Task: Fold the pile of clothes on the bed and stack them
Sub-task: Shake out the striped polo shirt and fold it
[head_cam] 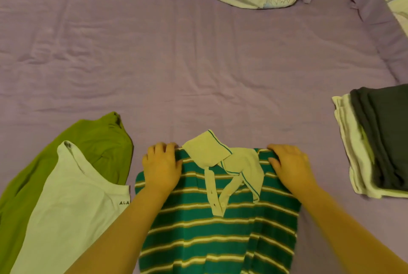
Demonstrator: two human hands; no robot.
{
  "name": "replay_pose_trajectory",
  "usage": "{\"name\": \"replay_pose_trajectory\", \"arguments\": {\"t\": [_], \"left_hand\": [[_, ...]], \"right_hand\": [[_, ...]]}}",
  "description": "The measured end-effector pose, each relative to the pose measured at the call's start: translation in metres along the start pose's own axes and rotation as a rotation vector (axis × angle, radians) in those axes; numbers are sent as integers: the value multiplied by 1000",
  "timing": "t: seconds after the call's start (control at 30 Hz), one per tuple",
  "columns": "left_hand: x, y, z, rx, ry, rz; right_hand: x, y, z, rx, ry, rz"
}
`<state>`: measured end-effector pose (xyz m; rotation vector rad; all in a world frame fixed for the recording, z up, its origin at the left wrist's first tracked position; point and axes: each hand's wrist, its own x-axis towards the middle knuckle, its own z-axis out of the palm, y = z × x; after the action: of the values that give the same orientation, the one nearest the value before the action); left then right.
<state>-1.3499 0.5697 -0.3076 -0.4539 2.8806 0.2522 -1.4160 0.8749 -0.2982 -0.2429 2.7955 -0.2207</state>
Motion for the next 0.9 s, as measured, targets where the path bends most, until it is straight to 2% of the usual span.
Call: {"name": "replay_pose_trajectory", "arguments": {"t": [0.07,0.1,0.23,0.37,0.53,0.6,0.67,0.73,0.8,0.87,0.9], "left_hand": [[0,16,-3,-78,157,109],[0,27,-5,-114,169,164],[5,74,6,-266,-114,187],[16,95,22,-244,-161,133],[25,85,25,-335,-153,130],[25,82,23,-448,-148,109],[26,75,18,-650,-146,28],[28,63,8,-882,-119,-91],[31,50,-3,-1038,-70,-167],[32,44,-11,-1188,-108,-237],[32,45,-14,-1267,-159,-272]], "right_hand": [[-4,-14,4,96,117,-47],[-6,-24,6,133,125,-82],[-13,-58,23,119,-84,-235],[-9,-67,37,79,-89,-200],[1,-64,38,138,-95,-149],[5,-63,34,242,-115,-127],[10,-61,27,452,-136,-62],[20,-61,16,715,-138,59],[37,-62,5,844,-103,165],[58,-68,-4,968,-80,302],[66,-74,-8,1104,-91,397]]}}
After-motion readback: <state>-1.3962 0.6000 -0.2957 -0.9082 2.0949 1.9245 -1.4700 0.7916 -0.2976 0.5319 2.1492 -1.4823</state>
